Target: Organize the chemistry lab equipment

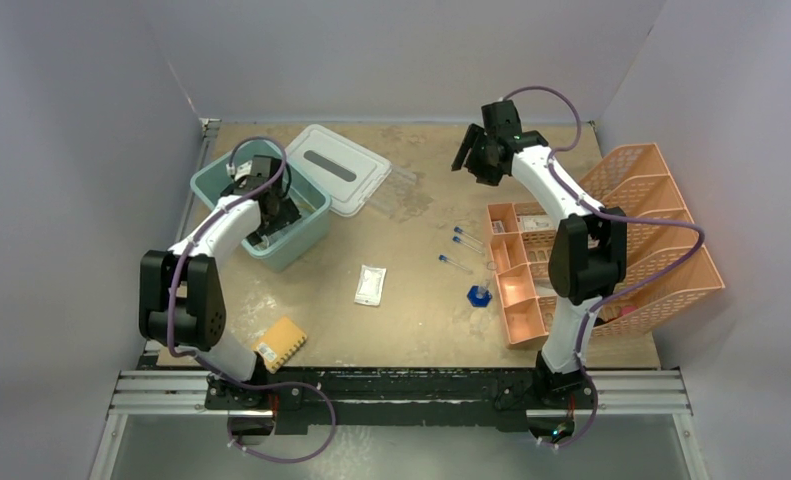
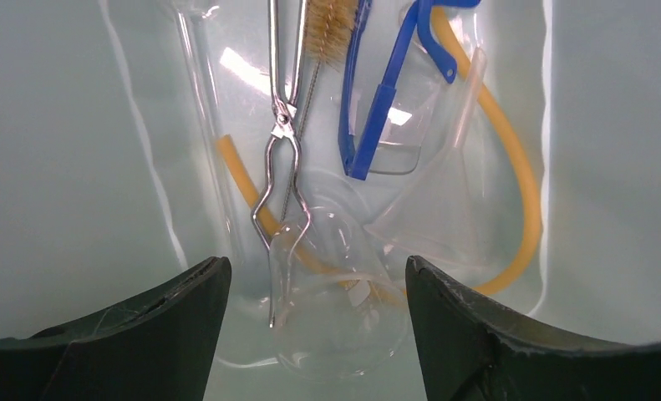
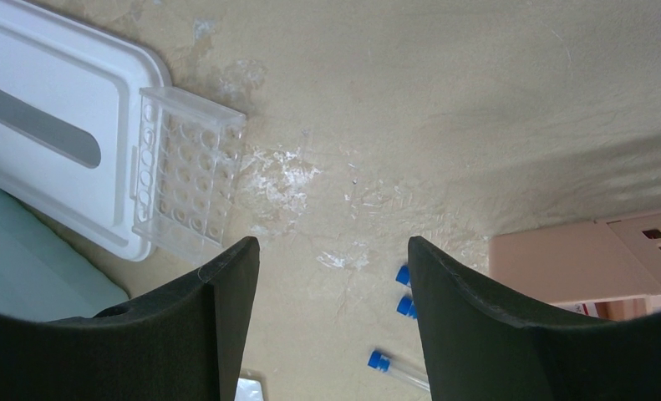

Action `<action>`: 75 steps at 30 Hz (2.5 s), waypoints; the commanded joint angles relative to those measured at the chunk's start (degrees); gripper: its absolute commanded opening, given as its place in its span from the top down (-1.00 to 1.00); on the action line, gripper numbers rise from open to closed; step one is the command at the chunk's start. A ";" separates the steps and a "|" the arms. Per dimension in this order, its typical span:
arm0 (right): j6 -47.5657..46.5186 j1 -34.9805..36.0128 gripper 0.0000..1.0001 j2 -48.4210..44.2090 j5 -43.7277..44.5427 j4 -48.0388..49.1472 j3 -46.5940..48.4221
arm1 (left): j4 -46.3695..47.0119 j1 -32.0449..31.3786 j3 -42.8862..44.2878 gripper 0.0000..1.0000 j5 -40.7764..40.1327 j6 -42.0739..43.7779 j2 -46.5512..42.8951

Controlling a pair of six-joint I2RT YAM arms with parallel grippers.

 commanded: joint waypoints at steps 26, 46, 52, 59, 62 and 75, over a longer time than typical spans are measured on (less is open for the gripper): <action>-8.73 4.93 -0.37 -7.13 -6.92 7.37 -4.80 | 6.55 -7.32 13.49 -0.39 23.66 10.61 -14.22; -12.70 30.34 -0.33 5.44 0.12 -1.52 -3.23 | 3.94 -11.43 8.31 -0.19 1.64 7.23 -24.95; -10.84 34.79 -0.37 7.99 4.53 -4.43 -2.02 | -2.85 -11.43 9.88 -0.23 -11.23 3.22 -25.97; -8.47 35.96 -0.37 11.92 5.67 -8.39 0.25 | -2.67 -11.43 9.17 -0.25 -10.18 2.09 -26.59; -7.77 36.14 -0.37 13.17 4.39 -8.31 -0.01 | -2.55 -11.43 8.17 -0.25 -9.18 1.62 -27.07; -3.76 36.16 0.94 14.04 1.61 -5.65 -3.33 | -0.21 -11.43 4.40 -0.25 -1.63 0.98 -27.91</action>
